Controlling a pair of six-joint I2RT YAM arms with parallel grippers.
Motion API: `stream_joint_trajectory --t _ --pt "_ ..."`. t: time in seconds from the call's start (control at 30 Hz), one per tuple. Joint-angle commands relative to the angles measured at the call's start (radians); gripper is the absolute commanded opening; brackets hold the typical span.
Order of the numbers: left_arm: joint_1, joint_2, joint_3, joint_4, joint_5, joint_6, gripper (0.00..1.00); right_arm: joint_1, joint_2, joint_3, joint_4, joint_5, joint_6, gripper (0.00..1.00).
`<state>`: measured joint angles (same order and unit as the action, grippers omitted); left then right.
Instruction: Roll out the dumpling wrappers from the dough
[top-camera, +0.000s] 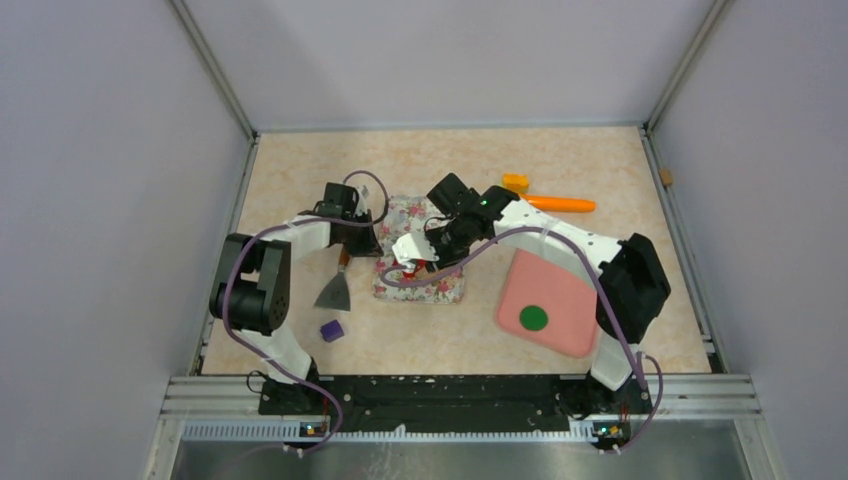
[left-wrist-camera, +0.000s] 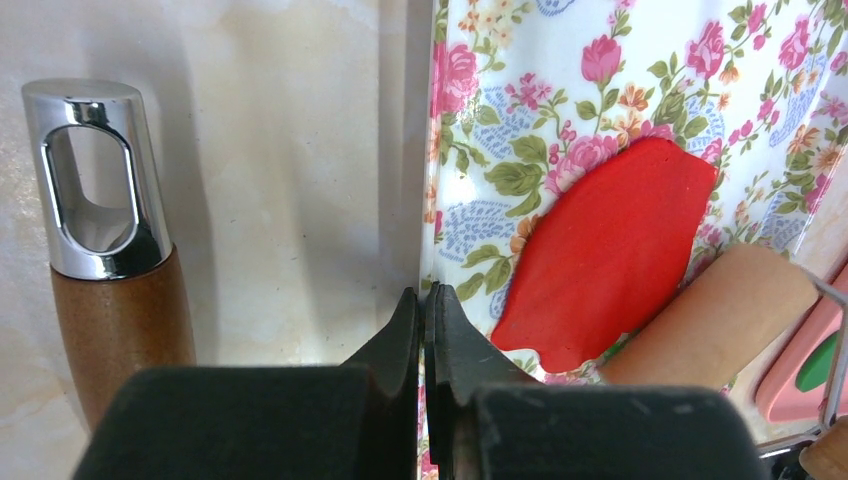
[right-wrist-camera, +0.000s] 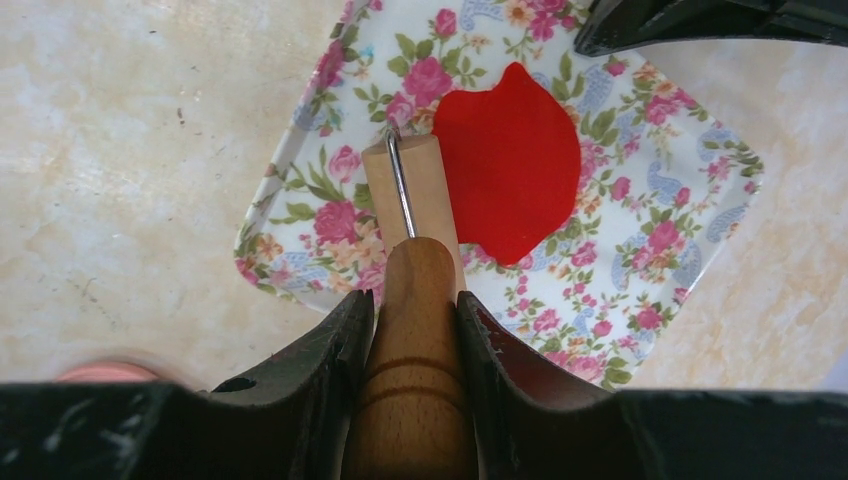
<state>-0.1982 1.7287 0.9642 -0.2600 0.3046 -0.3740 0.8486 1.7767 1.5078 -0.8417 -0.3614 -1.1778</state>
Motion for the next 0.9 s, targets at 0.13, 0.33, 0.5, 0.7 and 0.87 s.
stream_joint_trajectory --t 0.13,0.33,0.5,0.7,0.87 --pt "0.002 0.045 0.018 0.019 -0.048 -0.006 0.00 0.017 -0.016 0.064 -0.188 -0.054 0.076 0.00" --pt "0.002 0.040 0.001 0.023 -0.019 -0.006 0.00 0.020 -0.076 0.128 0.117 -0.003 0.219 0.00" --pt "0.002 0.032 -0.019 0.030 -0.006 -0.021 0.00 0.024 -0.075 0.044 0.336 0.067 0.236 0.00" --pt "0.002 0.032 -0.021 0.031 -0.001 -0.034 0.00 0.034 -0.021 -0.001 0.395 0.082 0.186 0.00" --pt "0.002 0.035 -0.007 0.027 -0.011 -0.033 0.00 0.059 0.007 -0.016 0.239 0.037 0.124 0.00"
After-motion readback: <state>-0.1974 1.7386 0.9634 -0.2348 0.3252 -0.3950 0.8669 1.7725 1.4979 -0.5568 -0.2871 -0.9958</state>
